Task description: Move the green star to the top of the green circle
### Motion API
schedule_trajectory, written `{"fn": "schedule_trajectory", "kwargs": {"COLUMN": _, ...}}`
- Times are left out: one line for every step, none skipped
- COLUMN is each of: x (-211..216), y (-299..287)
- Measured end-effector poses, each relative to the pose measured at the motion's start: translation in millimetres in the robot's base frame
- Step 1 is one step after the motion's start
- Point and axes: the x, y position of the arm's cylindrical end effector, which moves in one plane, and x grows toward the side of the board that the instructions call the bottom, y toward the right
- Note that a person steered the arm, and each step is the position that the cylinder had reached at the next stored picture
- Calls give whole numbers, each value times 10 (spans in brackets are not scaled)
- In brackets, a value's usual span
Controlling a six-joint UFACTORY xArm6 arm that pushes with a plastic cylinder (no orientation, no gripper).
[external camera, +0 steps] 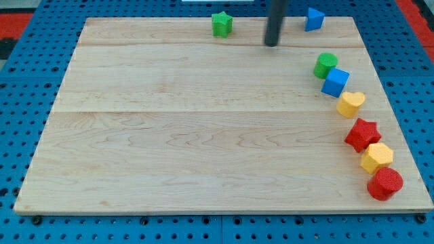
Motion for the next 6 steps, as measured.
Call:
{"fn": "schedule_trajectory", "kwargs": {"x": 0, "y": -973}}
{"fn": "schedule_trajectory", "kwargs": {"x": -244, "y": -1436}}
{"fn": "schedule_trajectory", "kwargs": {"x": -708, "y": -1279}}
{"fn": "schedule_trajectory", "kwargs": {"x": -681, "y": -948}}
{"fn": "schedule_trajectory", "kwargs": {"x": -491, "y": -671}}
{"fn": "schedule_trajectory", "kwargs": {"x": -399, "y": -398}}
